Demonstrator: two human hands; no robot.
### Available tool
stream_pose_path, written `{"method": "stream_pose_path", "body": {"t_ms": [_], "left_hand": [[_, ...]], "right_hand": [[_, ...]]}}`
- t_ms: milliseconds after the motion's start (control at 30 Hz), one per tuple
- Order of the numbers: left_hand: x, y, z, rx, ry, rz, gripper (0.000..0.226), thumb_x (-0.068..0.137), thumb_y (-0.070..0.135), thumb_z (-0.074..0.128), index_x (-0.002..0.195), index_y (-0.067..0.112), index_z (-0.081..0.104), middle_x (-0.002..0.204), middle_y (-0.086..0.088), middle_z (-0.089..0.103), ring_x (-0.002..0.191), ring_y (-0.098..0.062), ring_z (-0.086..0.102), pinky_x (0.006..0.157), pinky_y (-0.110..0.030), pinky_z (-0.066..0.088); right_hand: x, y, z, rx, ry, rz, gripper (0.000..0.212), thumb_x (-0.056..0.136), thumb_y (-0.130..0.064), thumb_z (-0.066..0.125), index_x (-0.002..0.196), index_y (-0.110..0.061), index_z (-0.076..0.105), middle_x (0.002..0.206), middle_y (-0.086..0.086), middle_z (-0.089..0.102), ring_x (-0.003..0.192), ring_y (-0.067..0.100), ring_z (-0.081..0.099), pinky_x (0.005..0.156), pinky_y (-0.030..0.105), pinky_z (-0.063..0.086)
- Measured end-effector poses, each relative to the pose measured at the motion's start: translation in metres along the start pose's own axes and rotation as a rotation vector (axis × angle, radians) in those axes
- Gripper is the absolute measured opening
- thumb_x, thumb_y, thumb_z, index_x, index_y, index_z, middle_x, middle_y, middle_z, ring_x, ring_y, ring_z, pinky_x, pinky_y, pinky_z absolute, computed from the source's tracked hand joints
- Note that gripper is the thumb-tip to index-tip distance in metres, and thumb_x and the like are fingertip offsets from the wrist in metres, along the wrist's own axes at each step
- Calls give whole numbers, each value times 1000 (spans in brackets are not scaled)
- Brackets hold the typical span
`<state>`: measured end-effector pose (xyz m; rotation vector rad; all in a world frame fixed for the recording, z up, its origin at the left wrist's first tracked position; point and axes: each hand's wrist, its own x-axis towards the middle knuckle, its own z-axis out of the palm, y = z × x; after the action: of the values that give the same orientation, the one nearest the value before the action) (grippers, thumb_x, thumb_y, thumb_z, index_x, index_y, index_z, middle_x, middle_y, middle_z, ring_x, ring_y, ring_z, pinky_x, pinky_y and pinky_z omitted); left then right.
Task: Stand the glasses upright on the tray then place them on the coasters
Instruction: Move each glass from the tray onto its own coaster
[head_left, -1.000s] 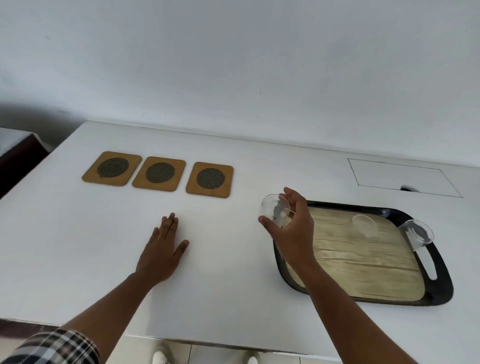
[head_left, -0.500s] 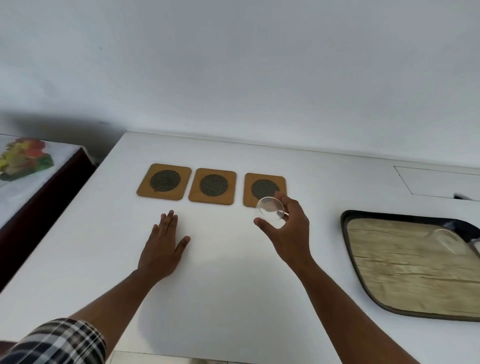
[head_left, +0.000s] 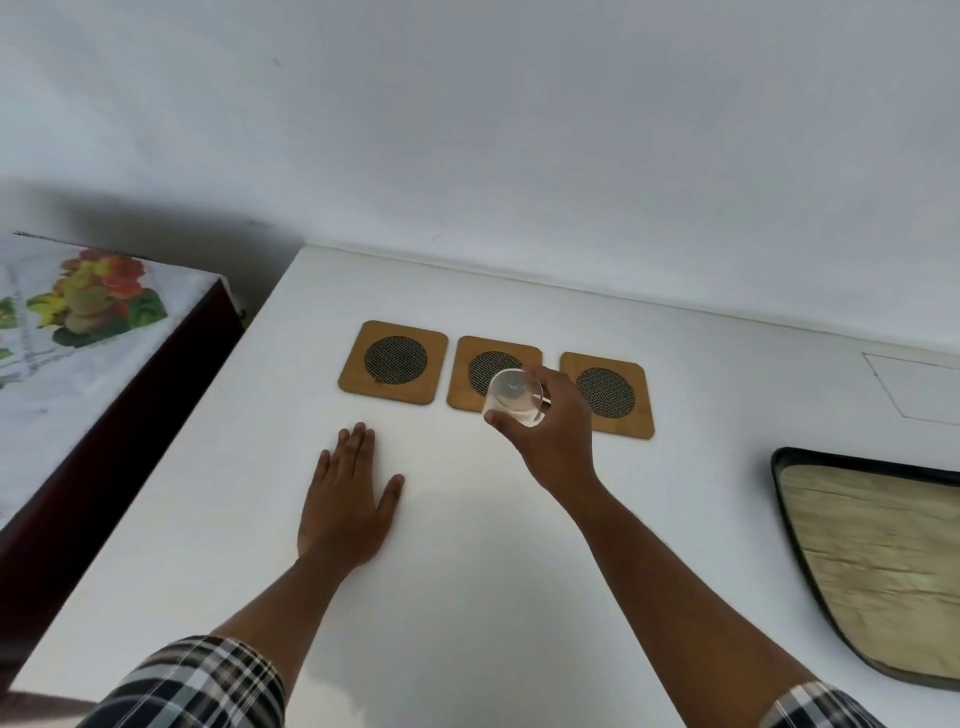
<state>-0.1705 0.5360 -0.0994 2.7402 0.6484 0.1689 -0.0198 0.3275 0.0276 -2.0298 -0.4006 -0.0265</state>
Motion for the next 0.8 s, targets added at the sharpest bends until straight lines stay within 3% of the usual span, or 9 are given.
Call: {"method": "stream_pose_path", "body": {"t_ms": [100,233,433,567,800], "left_hand": [[1,1,0,15,-8,-4,78,99,59,24,160,15,6,169,0,2,155,-14,-5,126,-38,5],[1,1,1,20,-16,0,78,99,58,24,160,15,4,169,0,-1,155,-15,-7,126,-39,6],[1,3,1,26,-14,1,77,99,56,27,160,14,4,169,-2,-1,155,-17,-9,125,-43,8],[1,4,-1,10,-14,-4,78,99,56,28,160,14,2,169,-1,-2,155,-17,-10,125,-42,7],[1,6,-3,-12,-19,-14,78,99,57,27,160,16,1,169,0,-4,155,-15,-11,126,-42,8]], "right_hand": [[13,-5,23,30,-9,35,74,65,-33,96,129,-16,63,116,-13,64,107,8,65,96,39,58],[31,-10,54,54,-9,73,73,65,-42,94,127,-17,64,116,-6,67,106,13,66,94,41,58],[67,-29,92,103,-41,45,79,68,-35,95,136,-12,61,129,-2,67,118,11,62,104,37,54],[88,-36,118,89,-78,2,80,66,-31,96,135,-11,61,126,1,66,114,12,61,102,40,54],[104,-40,149,96,-155,-30,84,66,-27,97,138,-8,58,133,7,66,124,16,61,107,41,51]]}}
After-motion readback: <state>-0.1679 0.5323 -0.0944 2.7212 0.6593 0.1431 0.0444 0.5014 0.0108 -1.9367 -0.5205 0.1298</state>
